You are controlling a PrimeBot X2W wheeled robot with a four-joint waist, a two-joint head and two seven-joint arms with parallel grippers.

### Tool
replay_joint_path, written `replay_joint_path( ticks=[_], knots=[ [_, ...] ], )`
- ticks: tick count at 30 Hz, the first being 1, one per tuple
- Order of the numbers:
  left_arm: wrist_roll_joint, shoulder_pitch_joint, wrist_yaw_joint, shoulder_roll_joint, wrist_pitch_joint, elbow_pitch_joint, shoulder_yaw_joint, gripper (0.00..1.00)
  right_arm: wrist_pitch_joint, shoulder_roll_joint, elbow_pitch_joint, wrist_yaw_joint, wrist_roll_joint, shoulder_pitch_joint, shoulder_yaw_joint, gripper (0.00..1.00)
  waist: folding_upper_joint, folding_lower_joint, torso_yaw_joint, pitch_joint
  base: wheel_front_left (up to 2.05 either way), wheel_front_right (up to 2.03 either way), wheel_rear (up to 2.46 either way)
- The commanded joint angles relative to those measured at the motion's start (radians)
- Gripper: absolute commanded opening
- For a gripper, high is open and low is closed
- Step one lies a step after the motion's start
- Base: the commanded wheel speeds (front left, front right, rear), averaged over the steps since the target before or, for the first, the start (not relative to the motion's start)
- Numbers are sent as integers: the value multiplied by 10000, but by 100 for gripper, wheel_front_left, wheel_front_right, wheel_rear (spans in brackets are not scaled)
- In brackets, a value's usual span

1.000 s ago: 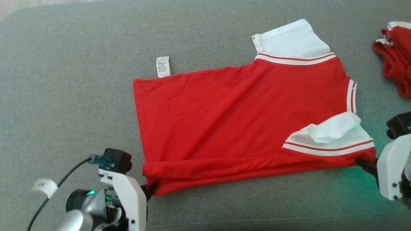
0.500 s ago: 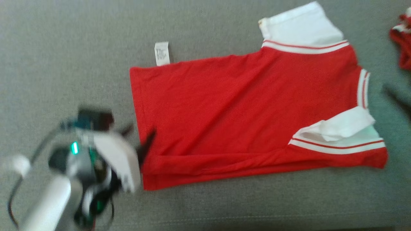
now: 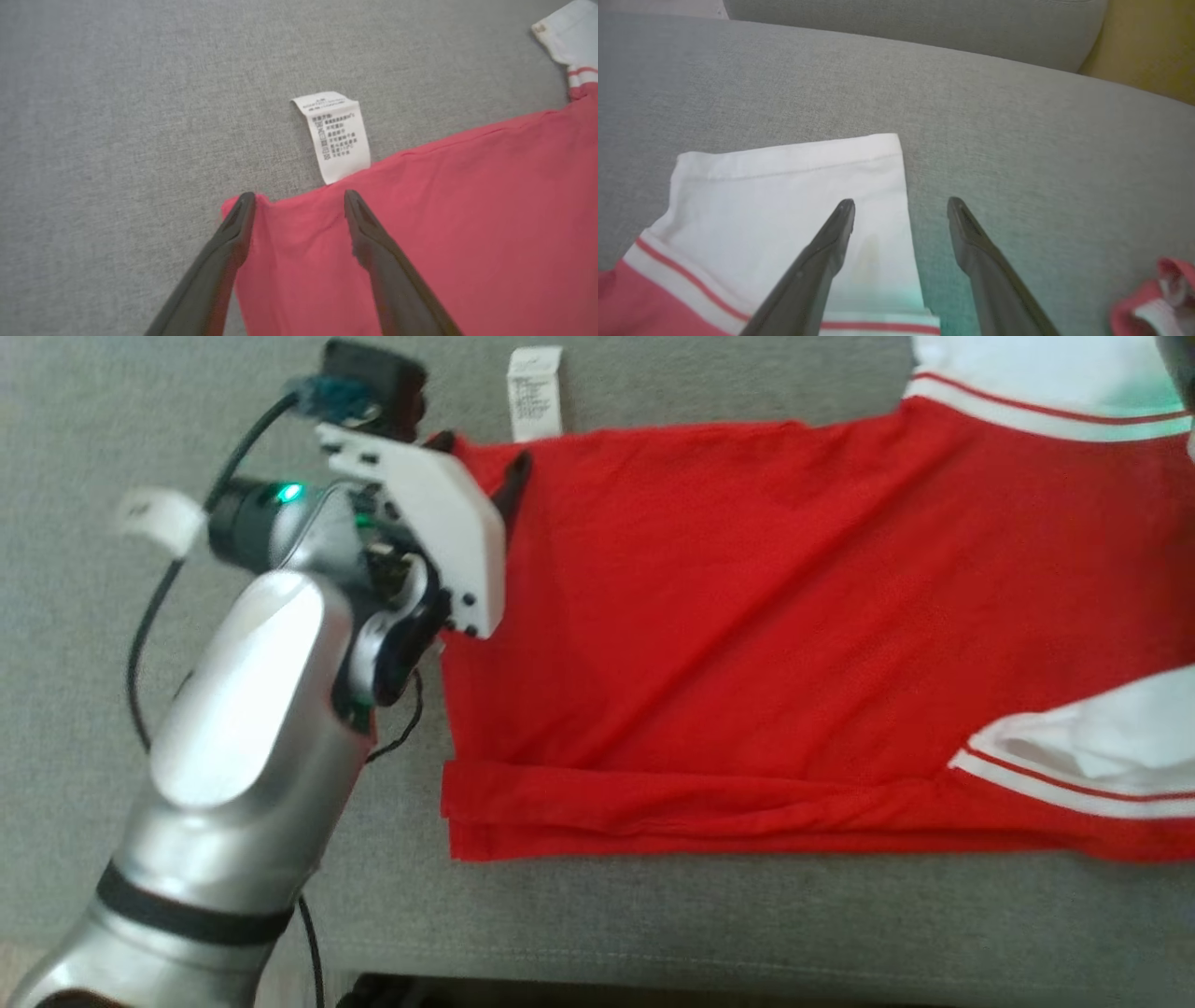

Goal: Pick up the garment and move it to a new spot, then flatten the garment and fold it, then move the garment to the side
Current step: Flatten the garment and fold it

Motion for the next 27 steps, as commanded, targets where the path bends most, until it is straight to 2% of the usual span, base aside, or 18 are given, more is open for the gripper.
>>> replay_joint_path(
  ticks=[1,5,13,23,27],
  knots=[
    [141,-303,-48,242,-41,-219,286,100,-96,-27,-234,67,-64,-232,63,100,0,0,184,204,0,0,0],
    [136,-643,-251,60,-33,301,69,100,-439,163,796,67,-282,-915,275,100,0,0,258,298,0,0,0],
    [165,-917,-415,226,174,701,-73,100,-540,282,2147,67,-349,-1781,672,100,0,0,256,331,0,0,0],
    [31,-869,-601,533,743,429,-252,100,-566,290,2853,67,77,-2053,1229,100,0,0,241,205,0,0,0],
    [90,-847,-539,805,909,282,-221,100,-667,248,3009,67,112,-2114,1418,100,0,0,212,173,0,0,0]
  ],
)
